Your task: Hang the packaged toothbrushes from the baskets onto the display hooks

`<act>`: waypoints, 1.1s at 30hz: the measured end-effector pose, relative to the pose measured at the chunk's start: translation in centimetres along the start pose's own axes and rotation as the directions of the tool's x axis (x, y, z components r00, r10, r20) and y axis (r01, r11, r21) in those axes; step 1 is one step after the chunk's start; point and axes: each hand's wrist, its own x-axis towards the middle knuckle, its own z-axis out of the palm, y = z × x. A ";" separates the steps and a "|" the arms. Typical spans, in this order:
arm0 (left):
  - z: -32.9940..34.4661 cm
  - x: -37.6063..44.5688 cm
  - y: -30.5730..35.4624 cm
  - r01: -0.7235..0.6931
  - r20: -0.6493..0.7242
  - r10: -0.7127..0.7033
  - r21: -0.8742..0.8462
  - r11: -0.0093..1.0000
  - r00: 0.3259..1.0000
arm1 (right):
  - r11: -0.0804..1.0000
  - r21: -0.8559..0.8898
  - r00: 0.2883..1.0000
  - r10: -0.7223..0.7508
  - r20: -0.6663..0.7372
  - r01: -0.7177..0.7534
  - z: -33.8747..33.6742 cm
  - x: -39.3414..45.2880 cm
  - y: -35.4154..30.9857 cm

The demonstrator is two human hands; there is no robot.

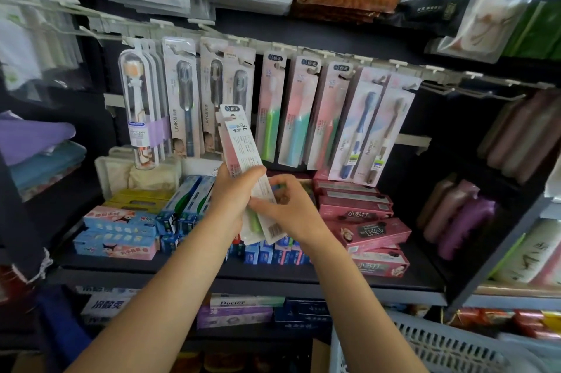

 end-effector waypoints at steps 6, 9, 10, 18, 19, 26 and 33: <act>-0.6 -0.2 -0.2 0.018 0.047 -0.020 0.054 0.998 0.999 | 0.994 -0.060 0.996 -0.094 0.009 0.094 0.3 -0.8 0.2; -1.2 -1.0 -0.2 0.021 0.066 -0.025 0.071 0.997 0.997 | 0.990 -0.032 0.989 -0.141 -0.036 0.140 0.8 -1.2 1.0; -1.5 -1.2 -0.3 0.015 0.086 -0.020 0.051 0.999 0.996 | 0.988 -0.021 0.987 -0.151 -0.047 0.150 1.0 -1.4 1.0; -2.6 -2.2 -0.6 -0.048 0.113 0.064 -0.143 0.989 0.992 | 0.955 0.295 0.992 0.065 -0.104 -0.032 0.8 -3.3 0.5; -2.6 -2.2 -0.6 -0.044 0.108 0.061 -0.146 0.988 0.992 | 0.932 0.361 0.993 0.073 -0.095 -0.034 0.7 -3.4 0.5; -2.6 -2.4 -1.1 -0.034 0.155 0.045 -0.068 0.997 0.987 | 0.898 0.434 0.995 -0.032 -0.097 0.071 0.1 -3.8 1.1; -2.2 -2.4 -1.0 -0.042 0.196 0.052 -0.058 0.997 0.979 | 0.927 0.369 0.994 -0.024 -0.107 0.062 0.4 -4.1 1.3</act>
